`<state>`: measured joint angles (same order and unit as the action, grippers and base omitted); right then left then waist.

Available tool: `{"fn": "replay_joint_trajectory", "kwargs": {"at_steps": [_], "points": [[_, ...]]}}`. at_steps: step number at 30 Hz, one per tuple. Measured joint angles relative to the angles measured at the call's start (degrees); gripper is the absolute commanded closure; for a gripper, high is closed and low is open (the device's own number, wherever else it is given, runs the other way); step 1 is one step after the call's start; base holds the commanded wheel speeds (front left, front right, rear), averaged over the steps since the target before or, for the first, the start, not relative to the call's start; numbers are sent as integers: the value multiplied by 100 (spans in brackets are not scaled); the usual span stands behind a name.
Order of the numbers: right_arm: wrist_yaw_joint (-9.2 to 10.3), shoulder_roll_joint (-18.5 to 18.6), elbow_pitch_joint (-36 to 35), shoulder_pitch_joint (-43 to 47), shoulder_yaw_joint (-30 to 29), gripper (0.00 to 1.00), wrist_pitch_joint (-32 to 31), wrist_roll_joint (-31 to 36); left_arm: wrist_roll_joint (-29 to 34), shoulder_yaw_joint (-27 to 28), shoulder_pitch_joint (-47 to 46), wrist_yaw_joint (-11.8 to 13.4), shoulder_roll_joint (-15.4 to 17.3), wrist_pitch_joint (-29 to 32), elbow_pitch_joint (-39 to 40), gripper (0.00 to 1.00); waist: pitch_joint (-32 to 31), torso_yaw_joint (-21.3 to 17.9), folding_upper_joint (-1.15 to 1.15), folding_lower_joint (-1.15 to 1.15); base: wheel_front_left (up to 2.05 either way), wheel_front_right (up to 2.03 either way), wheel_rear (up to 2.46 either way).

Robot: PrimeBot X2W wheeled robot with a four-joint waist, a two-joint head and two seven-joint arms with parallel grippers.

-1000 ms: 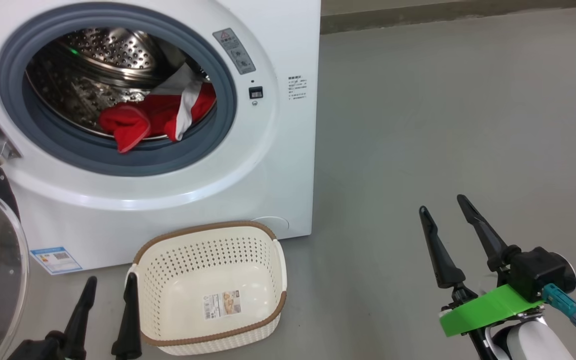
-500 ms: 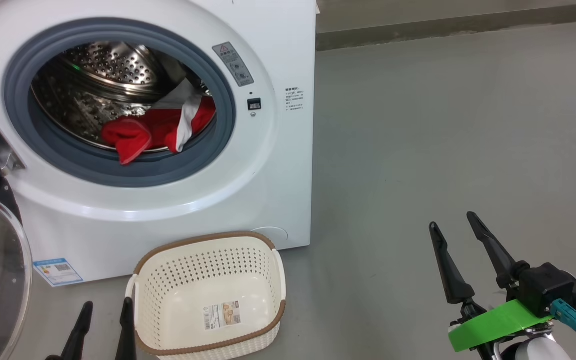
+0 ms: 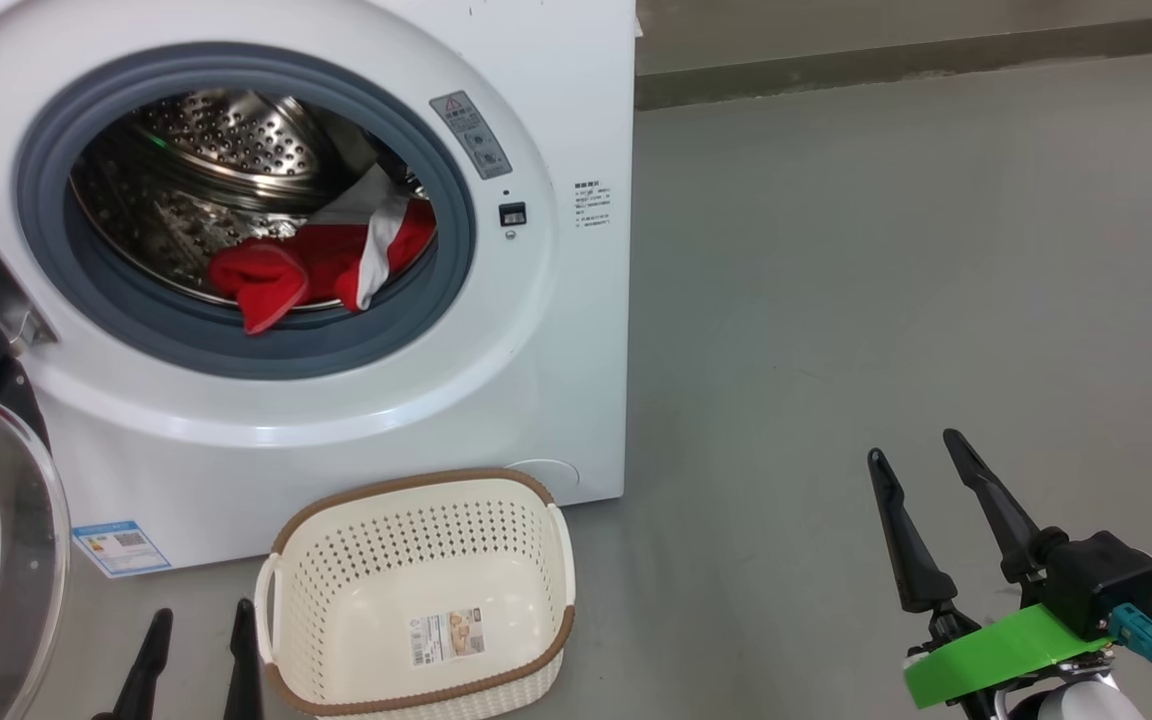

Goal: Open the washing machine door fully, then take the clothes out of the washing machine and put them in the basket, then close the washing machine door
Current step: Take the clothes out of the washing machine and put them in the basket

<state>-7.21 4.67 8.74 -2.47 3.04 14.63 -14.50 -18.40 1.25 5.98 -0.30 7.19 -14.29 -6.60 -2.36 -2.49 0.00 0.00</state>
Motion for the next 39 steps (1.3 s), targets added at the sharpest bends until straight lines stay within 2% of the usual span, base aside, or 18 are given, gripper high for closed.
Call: {"fn": "replay_joint_trajectory", "kwargs": {"at_steps": [9, 15, 21, 39], "points": [[0, 7, 2, 16, 21, 0, 0, 0, 30, -5, 1, 85, -1, 0, -14, 0, -9, 37, 0, 0, 114, -122, 8], [0, 24, 23, 16, 63, 0, 0, -1, -93, -20, 1, -18, -55, 0, 78, 0, 2, 49, 0, 0, 189, -190, 1], [0, 46, 54, 16, 98, 0, 0, -3, -92, -20, 1, -16, -57, 0, 134, 0, -4, 35, 0, 0, 120, -120, 0], [0, 86, 46, 16, 153, 0, 0, -46, -74, -107, 24, 36, -54, 0, 263, 0, 33, 40, 0, 0, 13, -13, 0]]}}
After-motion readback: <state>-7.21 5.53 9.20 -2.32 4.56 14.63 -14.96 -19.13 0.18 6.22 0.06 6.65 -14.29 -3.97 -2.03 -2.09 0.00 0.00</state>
